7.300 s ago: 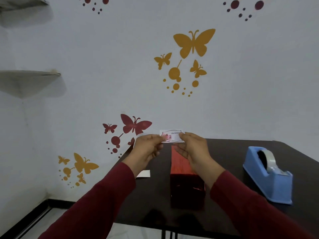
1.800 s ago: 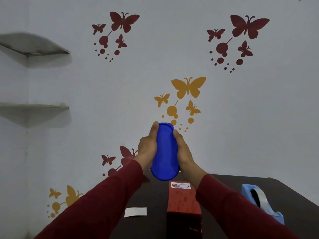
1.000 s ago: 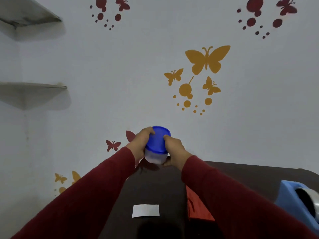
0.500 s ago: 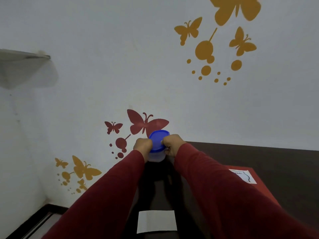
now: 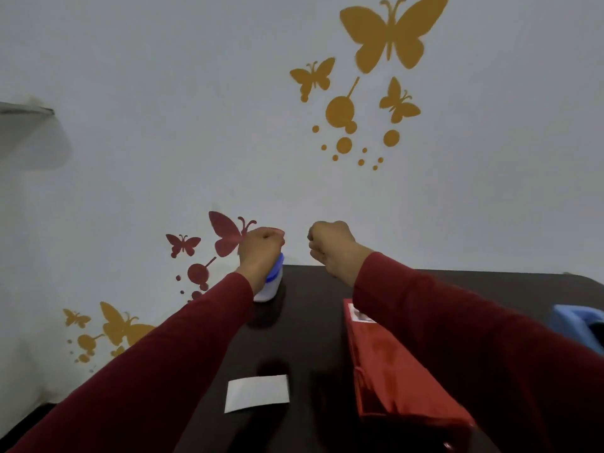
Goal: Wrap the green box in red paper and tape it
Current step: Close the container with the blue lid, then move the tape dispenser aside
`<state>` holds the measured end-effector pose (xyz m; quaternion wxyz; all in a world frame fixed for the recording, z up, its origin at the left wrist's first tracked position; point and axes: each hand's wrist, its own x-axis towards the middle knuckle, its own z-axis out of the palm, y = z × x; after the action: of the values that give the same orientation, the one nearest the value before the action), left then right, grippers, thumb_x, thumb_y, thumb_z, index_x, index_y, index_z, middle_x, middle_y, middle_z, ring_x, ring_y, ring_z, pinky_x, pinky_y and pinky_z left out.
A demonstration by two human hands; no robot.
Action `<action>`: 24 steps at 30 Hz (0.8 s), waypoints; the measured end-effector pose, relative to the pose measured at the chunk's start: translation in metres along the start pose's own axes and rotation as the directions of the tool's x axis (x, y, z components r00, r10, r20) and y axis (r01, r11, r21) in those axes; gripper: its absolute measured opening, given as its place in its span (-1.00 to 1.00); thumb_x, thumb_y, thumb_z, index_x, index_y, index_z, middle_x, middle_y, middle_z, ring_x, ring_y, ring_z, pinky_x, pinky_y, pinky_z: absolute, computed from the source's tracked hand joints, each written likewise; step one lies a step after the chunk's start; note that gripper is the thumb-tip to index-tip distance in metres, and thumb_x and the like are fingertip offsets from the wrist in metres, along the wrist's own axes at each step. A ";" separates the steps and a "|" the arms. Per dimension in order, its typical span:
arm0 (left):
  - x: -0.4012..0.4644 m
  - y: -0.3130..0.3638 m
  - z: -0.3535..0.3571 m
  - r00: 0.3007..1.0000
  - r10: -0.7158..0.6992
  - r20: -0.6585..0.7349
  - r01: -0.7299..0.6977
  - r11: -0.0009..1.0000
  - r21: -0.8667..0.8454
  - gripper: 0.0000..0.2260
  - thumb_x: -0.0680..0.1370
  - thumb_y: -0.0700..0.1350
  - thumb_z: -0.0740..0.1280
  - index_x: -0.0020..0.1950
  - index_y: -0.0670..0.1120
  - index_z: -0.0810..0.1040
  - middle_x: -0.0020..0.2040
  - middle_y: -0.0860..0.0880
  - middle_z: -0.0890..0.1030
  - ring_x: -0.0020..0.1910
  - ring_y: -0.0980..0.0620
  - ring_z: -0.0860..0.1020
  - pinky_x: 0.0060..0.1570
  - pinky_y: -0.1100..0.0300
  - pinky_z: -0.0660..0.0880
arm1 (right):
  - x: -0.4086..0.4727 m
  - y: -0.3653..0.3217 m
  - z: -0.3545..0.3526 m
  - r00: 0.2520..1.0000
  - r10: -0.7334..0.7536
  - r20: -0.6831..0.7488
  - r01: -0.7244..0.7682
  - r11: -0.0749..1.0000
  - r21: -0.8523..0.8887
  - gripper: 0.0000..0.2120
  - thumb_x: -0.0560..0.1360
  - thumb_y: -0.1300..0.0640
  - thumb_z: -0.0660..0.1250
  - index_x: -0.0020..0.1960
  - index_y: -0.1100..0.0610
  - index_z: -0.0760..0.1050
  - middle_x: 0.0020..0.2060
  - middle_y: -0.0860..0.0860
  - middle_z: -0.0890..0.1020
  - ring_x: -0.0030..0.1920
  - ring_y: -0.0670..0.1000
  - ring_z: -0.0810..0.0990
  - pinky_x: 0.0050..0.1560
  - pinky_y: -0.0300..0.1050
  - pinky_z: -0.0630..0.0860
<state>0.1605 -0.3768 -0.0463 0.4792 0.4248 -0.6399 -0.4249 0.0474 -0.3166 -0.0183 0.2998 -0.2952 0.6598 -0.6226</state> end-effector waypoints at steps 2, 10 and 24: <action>-0.027 0.025 0.013 0.986 -0.029 0.163 0.051 0.990 -0.132 -0.88 0.61 -0.16 0.36 0.05 -0.14 0.68 -0.01 -0.06 0.72 -0.08 0.00 0.64 -0.16 0.18 0.49 | -0.034 -0.013 -0.038 0.993 -0.083 -0.086 0.076 0.994 -0.083 -0.89 0.51 0.31 0.25 -0.02 0.24 0.55 -0.20 0.10 0.58 -0.16 0.12 0.64 0.00 -0.06 0.65; -0.154 0.084 0.130 0.793 0.006 0.610 0.122 0.978 -0.169 -0.82 0.54 -0.25 0.37 0.09 -0.25 0.69 -0.04 -0.13 0.72 -0.13 -0.03 0.64 -0.06 0.10 0.53 | -0.171 0.022 -0.208 0.884 -0.439 -0.162 0.315 0.815 -0.486 -0.80 0.49 0.14 0.38 0.11 -0.01 0.56 0.17 -0.04 0.60 0.22 0.03 0.57 0.13 -0.15 0.52; -0.243 0.033 0.332 0.696 -0.242 0.676 0.441 0.887 -0.135 -0.41 0.42 0.38 0.36 0.12 -0.11 0.69 0.11 -0.17 0.71 0.12 -0.13 0.65 0.31 -0.07 0.52 | -0.235 0.151 -0.372 0.899 -0.245 -0.363 -0.060 0.751 -0.657 -0.32 0.42 -0.08 0.55 0.42 0.08 0.37 0.24 0.00 0.59 0.16 0.03 0.62 0.05 -0.13 0.59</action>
<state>-0.1234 -0.0910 -0.1353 0.1989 0.2918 -0.6042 -0.7143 -0.0871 0.1103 -0.1456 -0.0062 -0.2704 0.8682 -0.4160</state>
